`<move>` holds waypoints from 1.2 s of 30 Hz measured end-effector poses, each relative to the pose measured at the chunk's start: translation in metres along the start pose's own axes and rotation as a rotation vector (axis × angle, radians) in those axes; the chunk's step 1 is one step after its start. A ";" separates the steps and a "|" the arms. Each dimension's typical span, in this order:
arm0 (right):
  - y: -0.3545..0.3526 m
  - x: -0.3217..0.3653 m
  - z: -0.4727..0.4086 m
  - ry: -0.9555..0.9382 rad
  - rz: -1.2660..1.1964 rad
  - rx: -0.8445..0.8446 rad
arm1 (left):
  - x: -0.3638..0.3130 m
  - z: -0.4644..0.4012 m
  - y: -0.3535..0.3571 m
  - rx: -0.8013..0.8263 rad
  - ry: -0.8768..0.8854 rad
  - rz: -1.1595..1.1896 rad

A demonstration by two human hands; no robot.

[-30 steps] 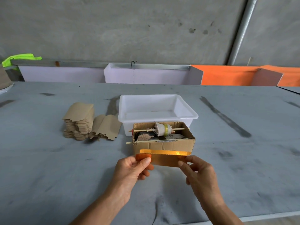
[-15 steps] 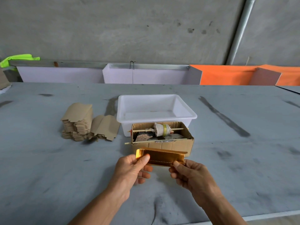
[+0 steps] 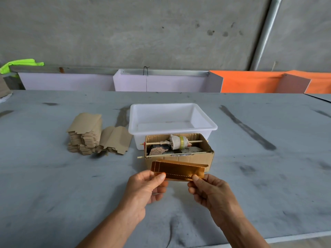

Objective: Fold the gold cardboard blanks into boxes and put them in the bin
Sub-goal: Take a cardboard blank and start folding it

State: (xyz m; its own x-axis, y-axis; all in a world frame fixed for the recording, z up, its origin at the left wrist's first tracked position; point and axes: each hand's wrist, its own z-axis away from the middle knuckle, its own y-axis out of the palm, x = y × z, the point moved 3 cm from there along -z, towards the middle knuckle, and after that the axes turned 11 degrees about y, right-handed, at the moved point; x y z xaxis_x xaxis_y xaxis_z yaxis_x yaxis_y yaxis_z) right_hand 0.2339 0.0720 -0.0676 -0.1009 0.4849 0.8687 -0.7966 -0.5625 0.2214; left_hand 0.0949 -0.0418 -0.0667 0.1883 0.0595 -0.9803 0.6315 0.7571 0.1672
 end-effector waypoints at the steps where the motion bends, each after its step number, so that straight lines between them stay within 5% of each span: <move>1: 0.001 0.001 0.000 -0.002 -0.008 -0.013 | 0.000 0.000 0.001 0.009 -0.013 0.028; 12: -0.002 -0.003 -0.003 -0.040 -0.025 -0.075 | 0.005 -0.003 0.003 -0.004 0.000 0.094; 25: -0.003 -0.007 0.000 -0.181 -0.068 -0.100 | 0.001 -0.004 -0.002 0.069 0.423 -0.143; 36: 0.000 -0.013 0.004 -0.158 -0.171 0.088 | -0.001 0.002 -0.007 0.094 0.783 -0.451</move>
State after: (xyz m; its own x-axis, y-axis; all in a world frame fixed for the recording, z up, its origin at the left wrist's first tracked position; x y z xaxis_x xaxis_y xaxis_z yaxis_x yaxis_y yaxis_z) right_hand 0.2383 0.0628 -0.0773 0.1312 0.4709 0.8724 -0.7384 -0.5408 0.4030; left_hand 0.0917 -0.0479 -0.0669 -0.6348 0.2217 -0.7402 0.5867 0.7617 -0.2751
